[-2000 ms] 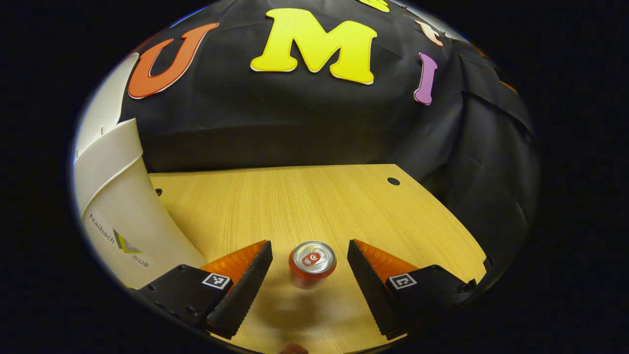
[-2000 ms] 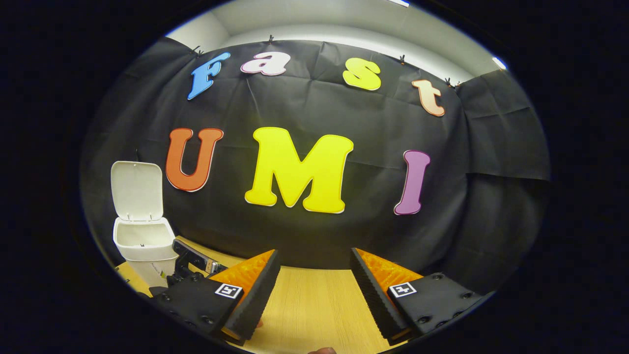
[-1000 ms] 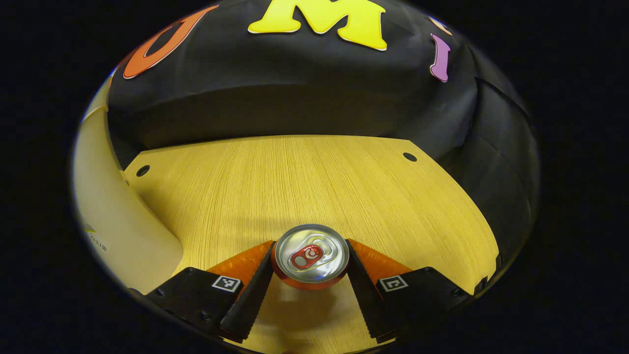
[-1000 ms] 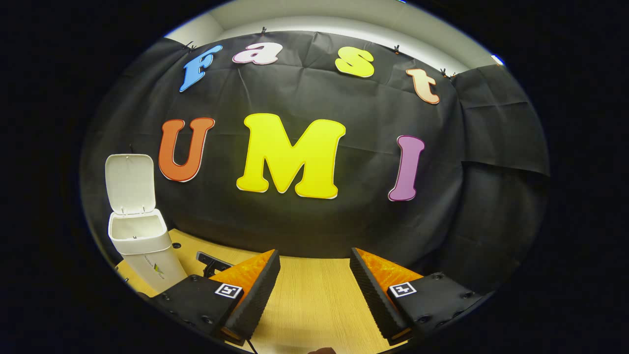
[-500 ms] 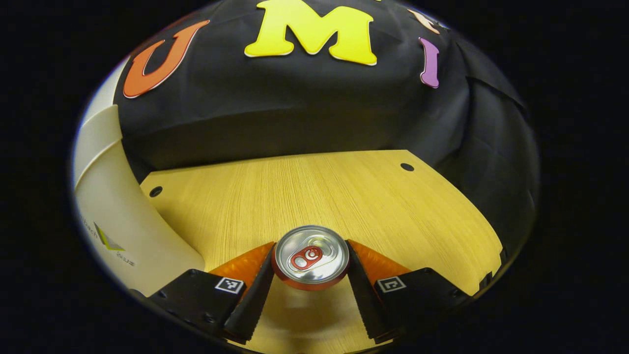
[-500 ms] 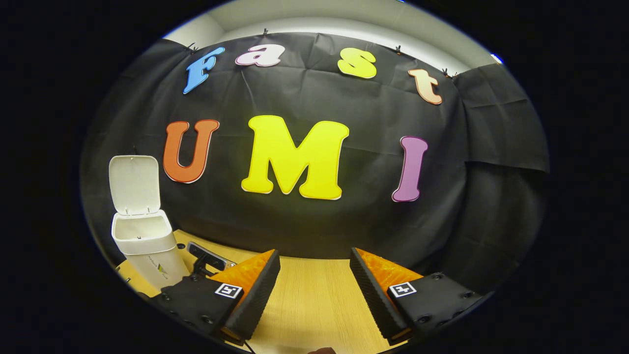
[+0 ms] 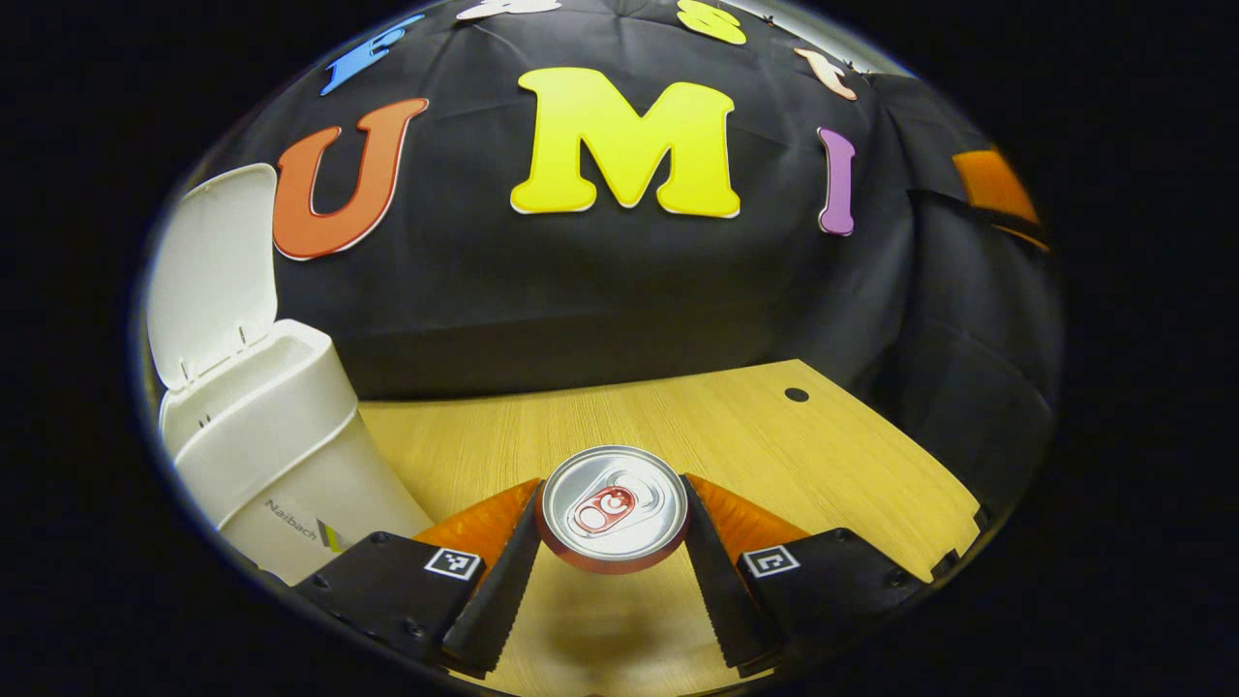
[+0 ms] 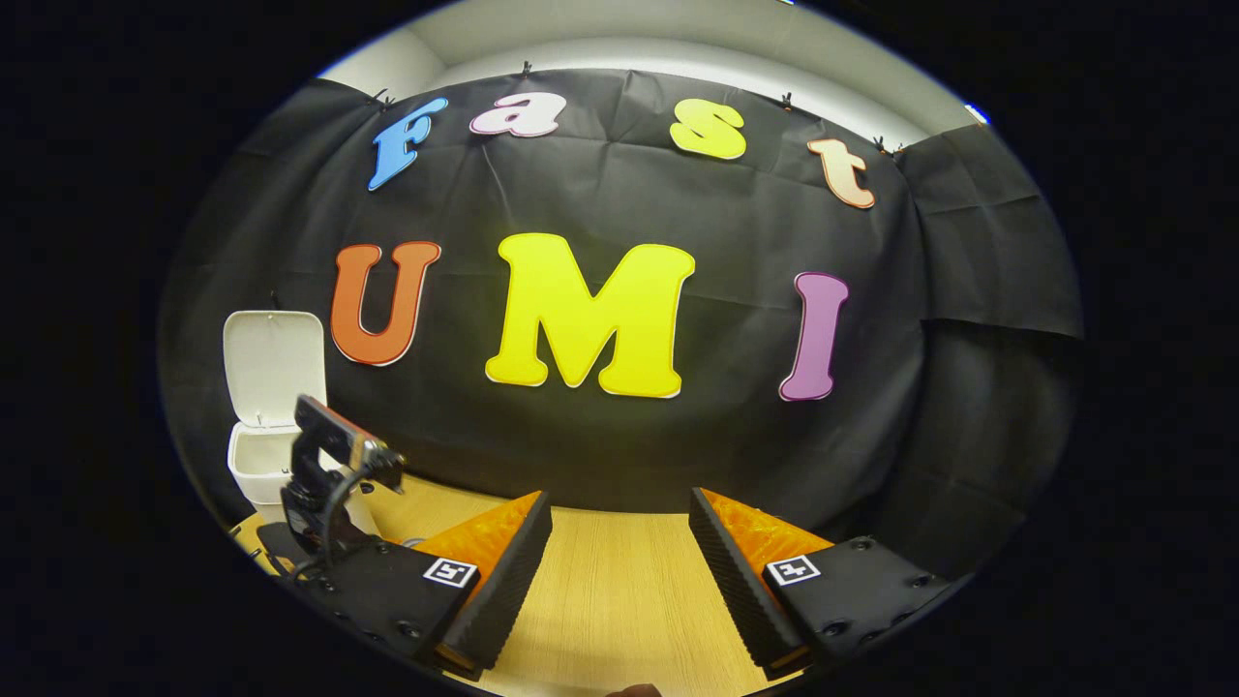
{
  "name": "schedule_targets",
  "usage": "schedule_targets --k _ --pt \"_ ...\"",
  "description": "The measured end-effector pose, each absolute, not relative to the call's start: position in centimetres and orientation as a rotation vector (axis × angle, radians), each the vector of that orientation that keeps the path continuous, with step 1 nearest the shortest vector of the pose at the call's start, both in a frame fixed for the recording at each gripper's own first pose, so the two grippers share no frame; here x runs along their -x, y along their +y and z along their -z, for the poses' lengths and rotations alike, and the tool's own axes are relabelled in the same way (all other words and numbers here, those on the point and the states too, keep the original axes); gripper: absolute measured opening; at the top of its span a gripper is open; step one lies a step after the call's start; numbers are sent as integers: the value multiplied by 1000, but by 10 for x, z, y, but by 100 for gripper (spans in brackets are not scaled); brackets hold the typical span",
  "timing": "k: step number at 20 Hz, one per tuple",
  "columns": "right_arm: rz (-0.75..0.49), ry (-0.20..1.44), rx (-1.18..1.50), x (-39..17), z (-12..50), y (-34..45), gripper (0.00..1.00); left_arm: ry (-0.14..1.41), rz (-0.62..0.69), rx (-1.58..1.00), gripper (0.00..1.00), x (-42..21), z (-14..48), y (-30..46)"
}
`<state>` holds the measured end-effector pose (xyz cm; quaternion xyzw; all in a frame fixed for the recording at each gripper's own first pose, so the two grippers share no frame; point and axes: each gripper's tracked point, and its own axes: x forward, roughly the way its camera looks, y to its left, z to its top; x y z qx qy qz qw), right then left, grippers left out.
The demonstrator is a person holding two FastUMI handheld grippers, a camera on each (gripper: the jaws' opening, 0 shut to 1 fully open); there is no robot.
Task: Press the lid of the desktop garbage bin to open it, pick up the crumpled paper on the desktop and throw it into the bin, then pick up the pop can on the desktop and drop it into the bin, and finally close the garbage bin lid.
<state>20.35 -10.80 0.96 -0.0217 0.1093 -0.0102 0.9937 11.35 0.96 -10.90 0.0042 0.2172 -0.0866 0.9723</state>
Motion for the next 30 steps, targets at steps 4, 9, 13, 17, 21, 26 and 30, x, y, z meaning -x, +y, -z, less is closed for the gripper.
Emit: schedule_targets --k 4,9,13,17,21,26,30 --pt "12 213 44 -203 -13 -103 91 346 143 -40 82 -118 64 26" --pt "9 215 39 -202 -12 -101 92 252 97 -43 82 -121 13 51" --pt "4 212 41 -202 -12 -97 91 203 49 -52 82 -121 -15 76" --pt "1 214 43 -202 -10 -97 91 170 -36 -55 82 -121 -41 115" --pt "-7 226 22 -201 -6 -98 91 155 -122 -61 82 -124 -52 157" --pt "-19 232 13 -202 -4 -95 91 171 -196 -55 82 -122 -44 193" --pt "-29 239 22 -199 -1 -93 91 205 -264 -51 82 -120 -33 224"
